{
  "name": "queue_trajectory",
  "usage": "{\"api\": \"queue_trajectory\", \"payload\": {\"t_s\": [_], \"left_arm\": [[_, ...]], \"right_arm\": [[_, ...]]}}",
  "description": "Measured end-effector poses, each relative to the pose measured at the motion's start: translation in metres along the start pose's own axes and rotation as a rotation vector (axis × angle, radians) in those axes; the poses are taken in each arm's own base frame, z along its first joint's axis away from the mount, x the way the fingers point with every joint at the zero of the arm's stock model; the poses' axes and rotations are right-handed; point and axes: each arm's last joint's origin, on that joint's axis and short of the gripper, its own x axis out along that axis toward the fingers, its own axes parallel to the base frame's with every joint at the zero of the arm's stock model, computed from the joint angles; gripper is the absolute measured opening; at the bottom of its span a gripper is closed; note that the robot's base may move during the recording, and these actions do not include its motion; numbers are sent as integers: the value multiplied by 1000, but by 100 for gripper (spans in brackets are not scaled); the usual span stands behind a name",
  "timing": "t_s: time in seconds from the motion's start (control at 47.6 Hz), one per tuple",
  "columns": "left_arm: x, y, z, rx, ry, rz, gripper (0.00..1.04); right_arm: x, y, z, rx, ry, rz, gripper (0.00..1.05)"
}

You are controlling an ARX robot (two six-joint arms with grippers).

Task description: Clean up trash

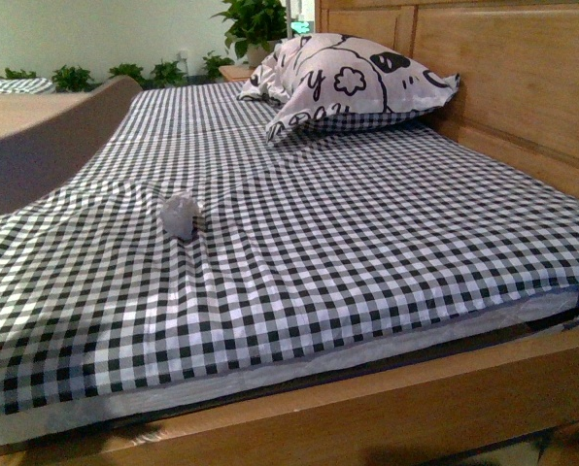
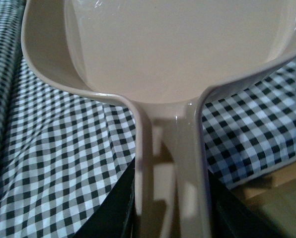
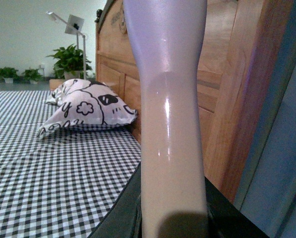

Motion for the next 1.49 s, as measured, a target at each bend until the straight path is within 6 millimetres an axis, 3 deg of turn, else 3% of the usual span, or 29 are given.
{"api": "queue_trajectory", "payload": {"t_s": [0.463,0.925,1.177,1.493], "left_arm": [[56,13,-3,213,146,-222,27],[95,21,-32,229,219,-264,27],[108,23,-34,243,225,-284,27],[108,22,-33,241,261,-330,27]], "right_arm": [[0,0,0,0,0,0,19],[0,0,0,0,0,0,19],[0,0,0,0,0,0,19],[0,0,0,0,0,0,19]]}}
